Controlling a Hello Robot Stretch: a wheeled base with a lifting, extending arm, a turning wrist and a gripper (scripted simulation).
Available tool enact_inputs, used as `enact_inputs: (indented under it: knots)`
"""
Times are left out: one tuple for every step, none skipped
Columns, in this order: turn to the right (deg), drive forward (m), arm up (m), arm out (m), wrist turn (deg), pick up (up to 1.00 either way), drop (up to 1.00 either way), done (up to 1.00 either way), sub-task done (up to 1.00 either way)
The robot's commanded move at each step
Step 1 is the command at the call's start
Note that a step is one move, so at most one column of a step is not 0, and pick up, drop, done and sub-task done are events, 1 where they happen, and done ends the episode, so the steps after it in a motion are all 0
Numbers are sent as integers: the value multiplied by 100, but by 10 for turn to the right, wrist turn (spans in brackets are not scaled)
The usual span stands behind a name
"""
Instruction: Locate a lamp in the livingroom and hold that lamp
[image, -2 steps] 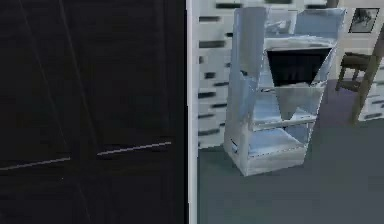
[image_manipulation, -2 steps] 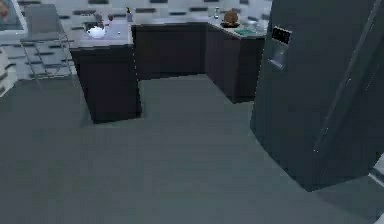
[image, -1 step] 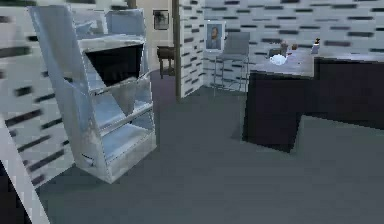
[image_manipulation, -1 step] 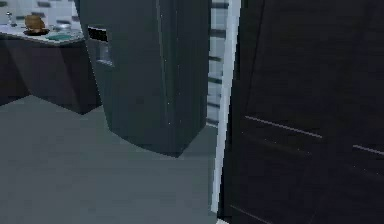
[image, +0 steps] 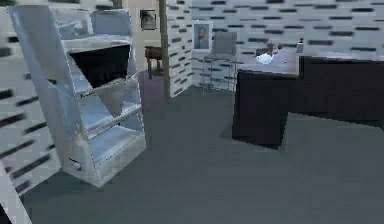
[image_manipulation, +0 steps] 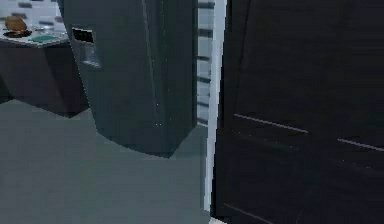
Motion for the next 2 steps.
enact_inputs:
  knots:
    - [0,100,0,0,0,0,0,0,0]
    - [30,0,0,0,0,0,0,0,0]
